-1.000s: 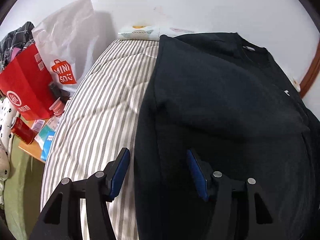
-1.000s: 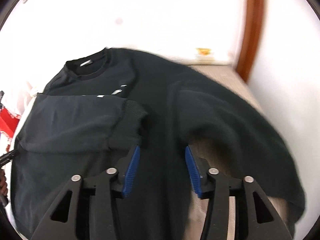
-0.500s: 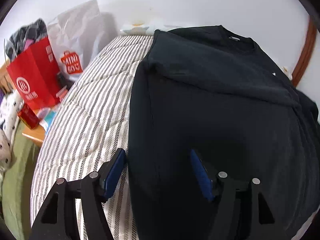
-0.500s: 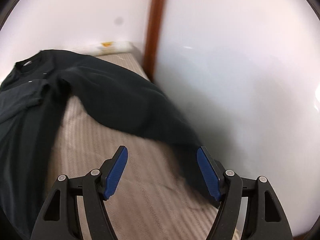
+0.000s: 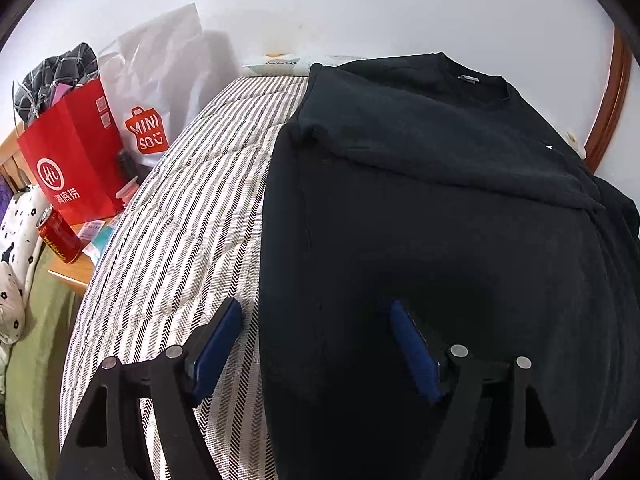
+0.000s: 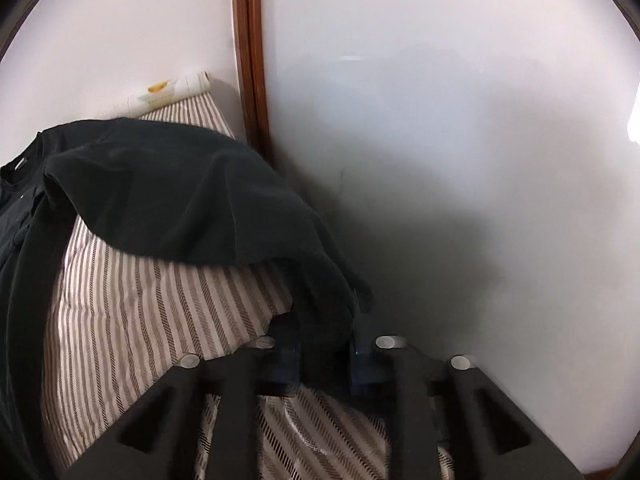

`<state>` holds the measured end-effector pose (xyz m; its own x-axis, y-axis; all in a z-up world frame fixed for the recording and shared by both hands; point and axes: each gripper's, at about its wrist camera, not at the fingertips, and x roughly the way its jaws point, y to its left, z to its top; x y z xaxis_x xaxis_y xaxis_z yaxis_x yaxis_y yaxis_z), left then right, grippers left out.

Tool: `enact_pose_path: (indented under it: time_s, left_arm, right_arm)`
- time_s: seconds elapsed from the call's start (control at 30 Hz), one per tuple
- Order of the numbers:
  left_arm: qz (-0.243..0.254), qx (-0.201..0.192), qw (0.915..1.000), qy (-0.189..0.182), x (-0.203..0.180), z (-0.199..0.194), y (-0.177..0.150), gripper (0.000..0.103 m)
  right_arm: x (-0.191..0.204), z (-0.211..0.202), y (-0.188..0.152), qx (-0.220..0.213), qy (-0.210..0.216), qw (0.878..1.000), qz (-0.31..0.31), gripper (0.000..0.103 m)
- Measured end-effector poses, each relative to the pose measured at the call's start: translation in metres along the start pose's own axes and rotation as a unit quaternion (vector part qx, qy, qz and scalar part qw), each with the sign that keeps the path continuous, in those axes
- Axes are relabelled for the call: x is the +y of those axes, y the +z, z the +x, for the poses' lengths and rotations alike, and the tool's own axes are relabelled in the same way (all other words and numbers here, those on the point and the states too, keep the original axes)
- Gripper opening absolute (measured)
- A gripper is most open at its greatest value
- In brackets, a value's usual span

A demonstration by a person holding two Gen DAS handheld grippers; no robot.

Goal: Fold small clothes
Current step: 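Carry the plain sleeve across the body with the right gripper and lay it down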

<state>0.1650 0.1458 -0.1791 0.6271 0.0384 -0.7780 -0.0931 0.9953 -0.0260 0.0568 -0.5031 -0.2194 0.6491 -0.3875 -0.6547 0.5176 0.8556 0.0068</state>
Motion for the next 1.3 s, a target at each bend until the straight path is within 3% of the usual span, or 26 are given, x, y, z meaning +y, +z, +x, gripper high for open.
enact_pose_path:
  time_s: [0.13, 0.23, 0.57, 0.83, 1.0, 1.03, 1.1, 1.17, 1.2, 1.27, 1.3]
  left_arm:
    - [0.000, 0.000, 1.0000, -0.001, 0.000, 0.000, 0.000, 0.075]
    - [0.000, 0.000, 1.0000, 0.000, 0.000, 0.000, 0.000, 0.075]
    - [-0.004, 0.003, 1.0000, 0.002, 0.002, 0.001, 0.000, 0.081]
    - [-0.003, 0.004, 1.0000, -0.002, 0.003, 0.002, 0.000, 0.083]
    - [-0.003, 0.005, 1.0000, -0.004, 0.002, 0.003, 0.000, 0.085]
    - [-0.003, 0.005, 1.0000, -0.004, 0.002, 0.003, 0.000, 0.085]
    - [-0.003, 0.005, 1.0000, -0.004, 0.002, 0.003, -0.001, 0.085]
    - [-0.003, 0.004, 1.0000, -0.004, 0.002, 0.003, -0.001, 0.085]
    - [-0.003, 0.004, 1.0000, -0.004, 0.002, 0.003, -0.001, 0.085]
    - [-0.003, 0.005, 1.0000, -0.004, 0.002, 0.003, -0.001, 0.085]
    - [-0.003, 0.005, 1.0000, -0.004, 0.002, 0.003, -0.001, 0.085]
  right_arm:
    - [0.030, -0.039, 0.025, -0.057, 0.017, 0.998, -0.017, 0.014]
    - [0.072, -0.071, 0.049, -0.099, 0.053, 0.993, -0.040, 0.014]
    - [0.267, -0.142, 0.096, -0.161, 0.173, 0.963, -0.131, 0.014]
    - [0.398, -0.138, 0.087, -0.136, 0.263, 0.937, -0.184, 0.014]
    - [0.452, -0.111, 0.050, -0.097, 0.254, 0.931, -0.245, 0.017]
    - [0.464, -0.090, 0.044, -0.077, 0.249, 0.931, -0.255, 0.018]
    - [0.470, -0.066, 0.038, -0.030, 0.241, 0.933, -0.266, 0.029]
    - [0.462, -0.056, 0.033, -0.002, 0.251, 0.930, -0.270, 0.048]
    - [0.454, -0.055, 0.031, 0.000, 0.260, 0.927, -0.271, 0.050]
    - [0.430, -0.062, 0.032, -0.007, 0.263, 0.932, -0.250, 0.078]
    - [0.420, -0.065, 0.033, -0.010, 0.267, 0.934, -0.238, 0.083]
